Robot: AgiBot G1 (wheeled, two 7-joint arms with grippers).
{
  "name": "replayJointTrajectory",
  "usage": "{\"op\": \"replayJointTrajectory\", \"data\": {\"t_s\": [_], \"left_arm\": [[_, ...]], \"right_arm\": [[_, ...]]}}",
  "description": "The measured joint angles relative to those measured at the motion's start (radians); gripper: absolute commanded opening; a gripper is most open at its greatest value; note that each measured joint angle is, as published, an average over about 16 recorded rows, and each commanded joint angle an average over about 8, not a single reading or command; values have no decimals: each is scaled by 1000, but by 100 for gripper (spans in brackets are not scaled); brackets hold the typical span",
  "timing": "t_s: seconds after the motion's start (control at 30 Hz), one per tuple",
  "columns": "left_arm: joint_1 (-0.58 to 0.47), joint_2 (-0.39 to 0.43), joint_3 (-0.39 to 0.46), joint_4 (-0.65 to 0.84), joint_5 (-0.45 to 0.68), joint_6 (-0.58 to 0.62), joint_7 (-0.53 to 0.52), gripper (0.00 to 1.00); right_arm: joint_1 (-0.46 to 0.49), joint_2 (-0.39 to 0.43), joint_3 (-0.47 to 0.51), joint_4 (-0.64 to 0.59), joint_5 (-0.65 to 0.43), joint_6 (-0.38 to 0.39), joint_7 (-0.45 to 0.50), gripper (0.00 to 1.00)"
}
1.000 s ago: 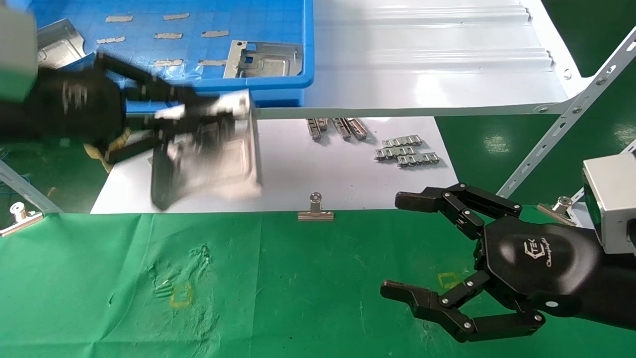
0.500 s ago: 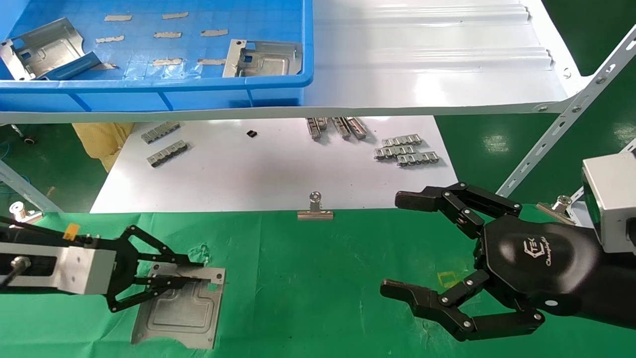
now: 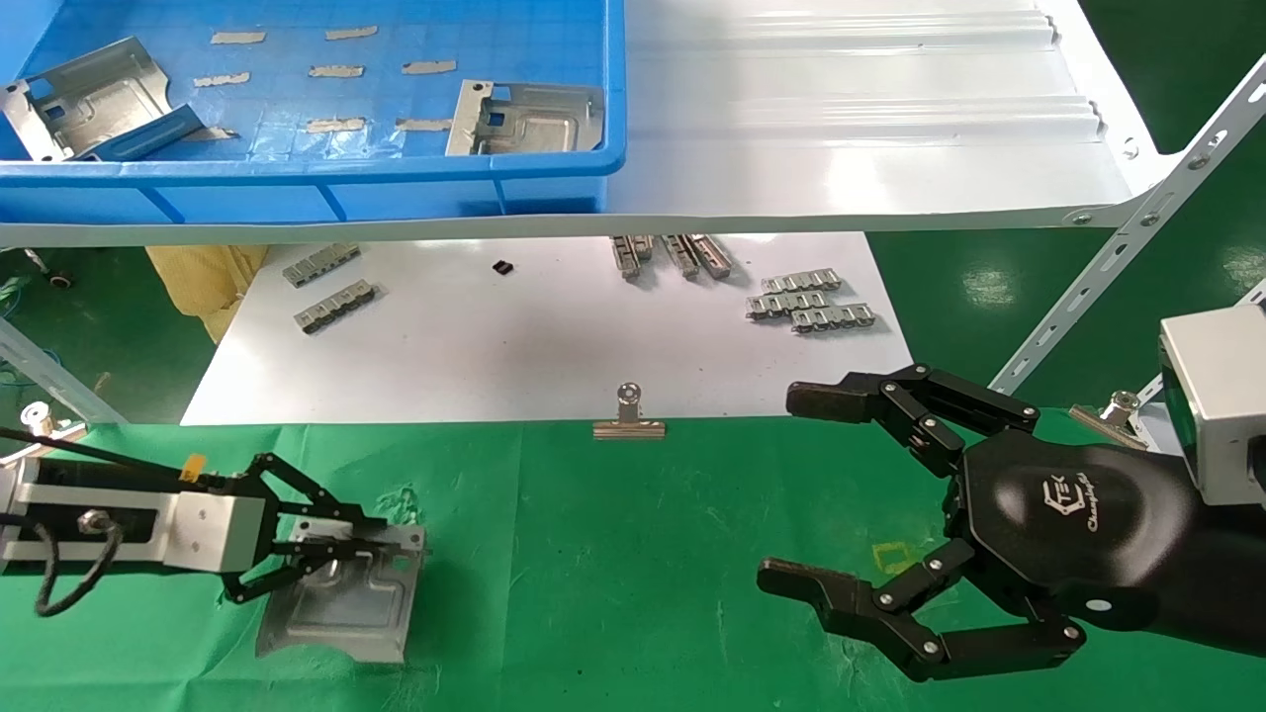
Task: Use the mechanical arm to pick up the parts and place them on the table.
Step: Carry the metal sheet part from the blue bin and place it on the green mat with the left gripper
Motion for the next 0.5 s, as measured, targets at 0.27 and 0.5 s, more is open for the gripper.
{"op": "replayJointTrajectory", "data": {"t_s": [0.27,0.5], "left_arm": [[-15,25,8,67,9,17,-12,100],[-26,28,5,115,-30,68,-123,100]], "right_arm": [[0,0,0,0,0,0,0,100],[0,0,0,0,0,0,0,100]]}}
